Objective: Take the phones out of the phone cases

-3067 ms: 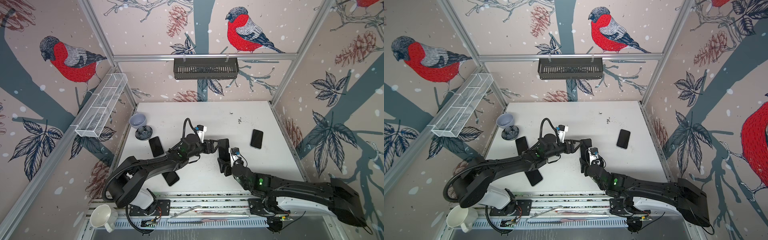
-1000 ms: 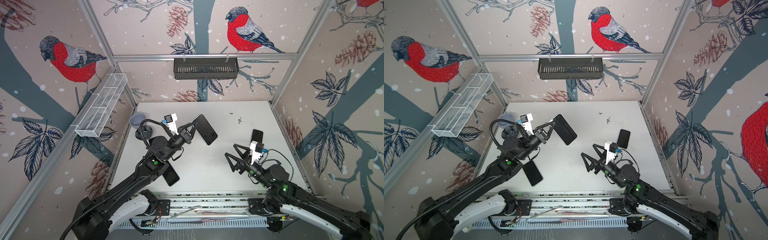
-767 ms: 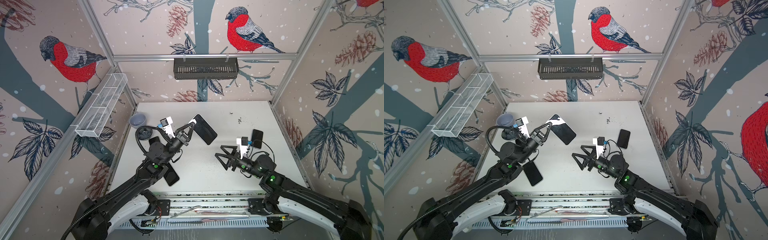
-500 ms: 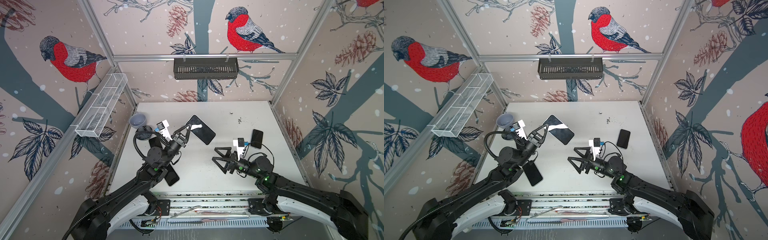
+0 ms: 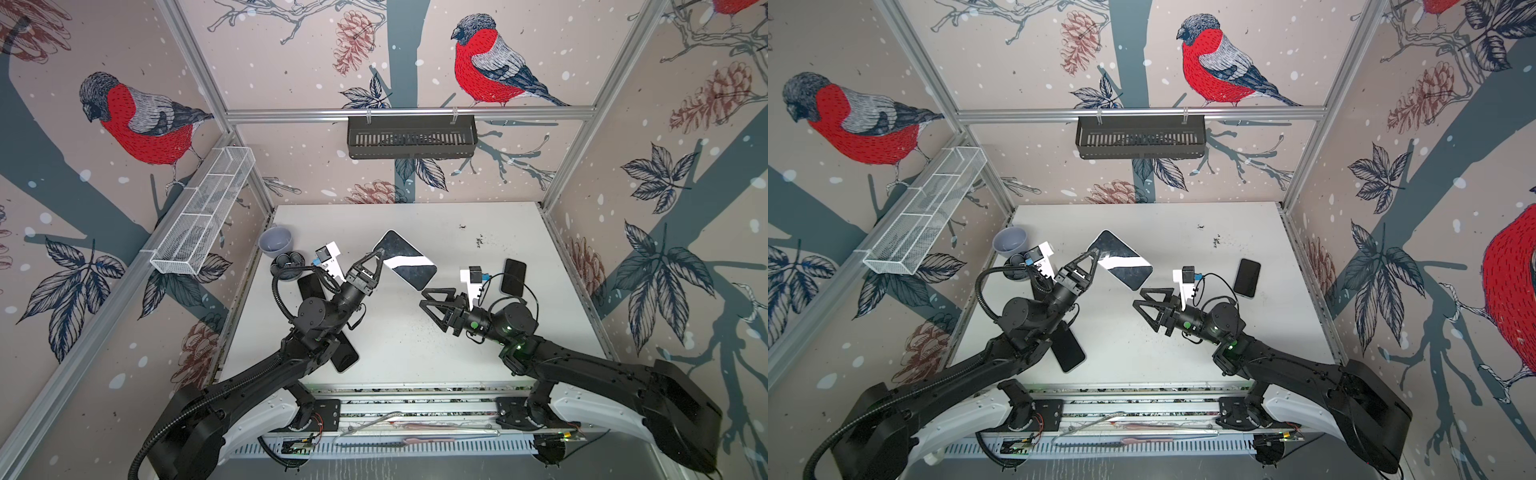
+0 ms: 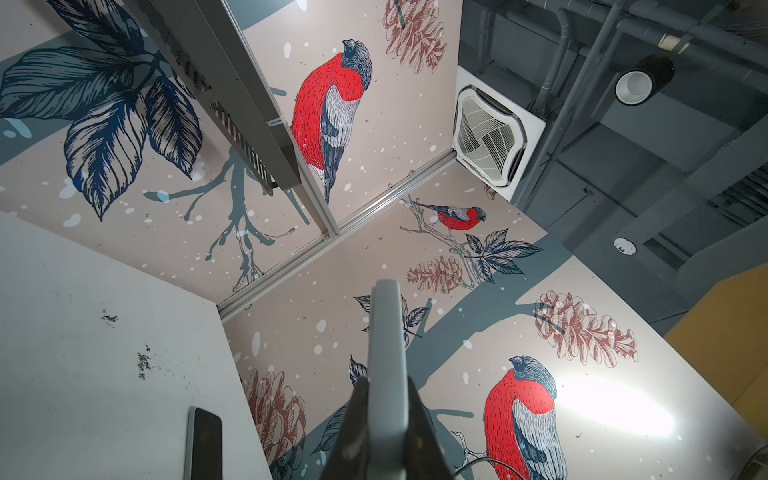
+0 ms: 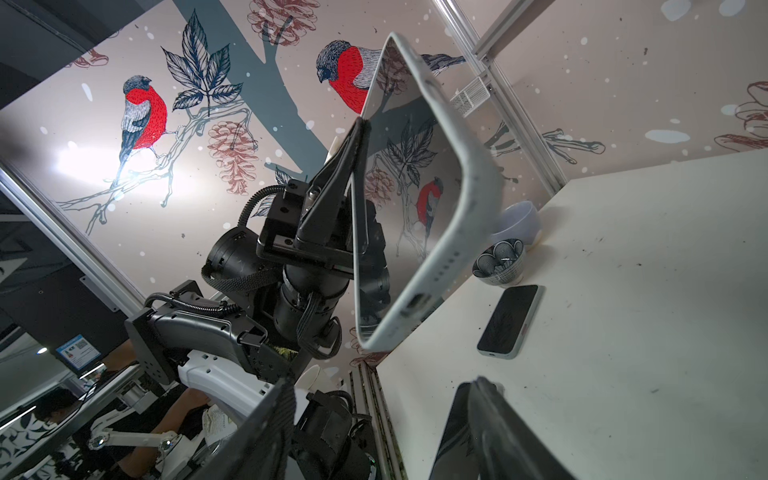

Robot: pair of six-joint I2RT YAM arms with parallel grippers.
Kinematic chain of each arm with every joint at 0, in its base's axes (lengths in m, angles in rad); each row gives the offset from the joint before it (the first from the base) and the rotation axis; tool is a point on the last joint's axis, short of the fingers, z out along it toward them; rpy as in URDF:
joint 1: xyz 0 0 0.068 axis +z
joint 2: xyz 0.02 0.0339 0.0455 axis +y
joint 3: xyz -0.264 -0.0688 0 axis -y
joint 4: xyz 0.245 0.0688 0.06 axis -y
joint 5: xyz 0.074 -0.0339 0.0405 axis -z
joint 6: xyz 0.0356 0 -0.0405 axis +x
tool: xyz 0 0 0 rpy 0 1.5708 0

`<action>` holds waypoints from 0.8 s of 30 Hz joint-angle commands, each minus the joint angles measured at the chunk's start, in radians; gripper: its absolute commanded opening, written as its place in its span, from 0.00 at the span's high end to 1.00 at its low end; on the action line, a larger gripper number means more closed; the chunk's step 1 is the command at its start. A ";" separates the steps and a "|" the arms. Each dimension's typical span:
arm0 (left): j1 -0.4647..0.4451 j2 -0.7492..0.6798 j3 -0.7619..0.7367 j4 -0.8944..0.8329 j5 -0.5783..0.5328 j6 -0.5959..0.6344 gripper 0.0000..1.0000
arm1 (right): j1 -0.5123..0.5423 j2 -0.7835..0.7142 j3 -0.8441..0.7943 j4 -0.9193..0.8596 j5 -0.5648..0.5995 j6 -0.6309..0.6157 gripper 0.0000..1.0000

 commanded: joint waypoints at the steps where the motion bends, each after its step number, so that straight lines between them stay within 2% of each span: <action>1: -0.004 -0.001 0.008 0.124 -0.003 -0.021 1.00 | -0.006 0.019 0.012 0.119 -0.049 0.034 0.36; 11: -0.014 0.005 0.004 0.130 0.000 -0.020 1.00 | -0.011 0.048 0.030 0.154 -0.072 0.057 0.52; 13: -0.017 0.007 0.002 0.133 -0.006 -0.020 1.00 | -0.012 0.047 0.030 0.155 -0.073 0.059 0.59; 21: -0.029 0.027 0.002 0.156 0.000 -0.016 1.00 | -0.018 0.053 0.029 0.160 -0.078 0.068 0.74; 24: -0.033 0.028 0.000 0.158 0.003 -0.011 1.00 | -0.032 0.055 0.032 0.152 -0.084 0.075 0.85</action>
